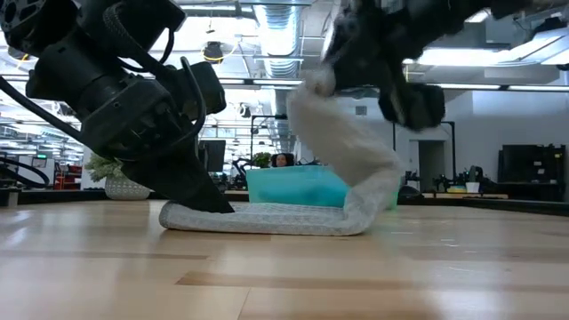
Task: Fold microfiber towels
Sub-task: Fold the gray microfiber towel
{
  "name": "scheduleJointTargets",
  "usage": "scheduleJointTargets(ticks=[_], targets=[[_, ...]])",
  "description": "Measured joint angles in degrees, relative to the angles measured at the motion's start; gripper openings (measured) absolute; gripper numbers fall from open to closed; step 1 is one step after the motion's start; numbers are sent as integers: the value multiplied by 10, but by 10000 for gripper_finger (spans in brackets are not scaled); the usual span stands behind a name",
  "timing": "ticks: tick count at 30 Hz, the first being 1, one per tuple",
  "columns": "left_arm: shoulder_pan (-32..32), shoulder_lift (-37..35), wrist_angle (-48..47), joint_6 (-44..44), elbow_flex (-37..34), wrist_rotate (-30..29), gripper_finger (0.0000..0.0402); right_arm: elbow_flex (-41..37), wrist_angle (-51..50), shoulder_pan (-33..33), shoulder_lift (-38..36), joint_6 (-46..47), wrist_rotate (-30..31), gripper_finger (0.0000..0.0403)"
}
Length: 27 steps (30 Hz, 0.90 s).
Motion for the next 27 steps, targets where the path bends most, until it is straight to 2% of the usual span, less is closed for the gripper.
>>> scheduleJointTargets(ticks=[4, 9, 18, 27], targets=[[0, 0, 3, 0, 0, -1, 143, 8, 47, -3, 49, 0, -18, 23], [0, 1, 6, -4, 0, 0, 143, 43, 56, -14, 94, -5, -40, 35], [0, 1, 11, -6, 0, -2, 143, 54, 59, -27, 103, -24, -39, 35], [0, 1, 17, -6, 0, -2, 143, 53, 54, -27, 106, -33, -39, 57]])
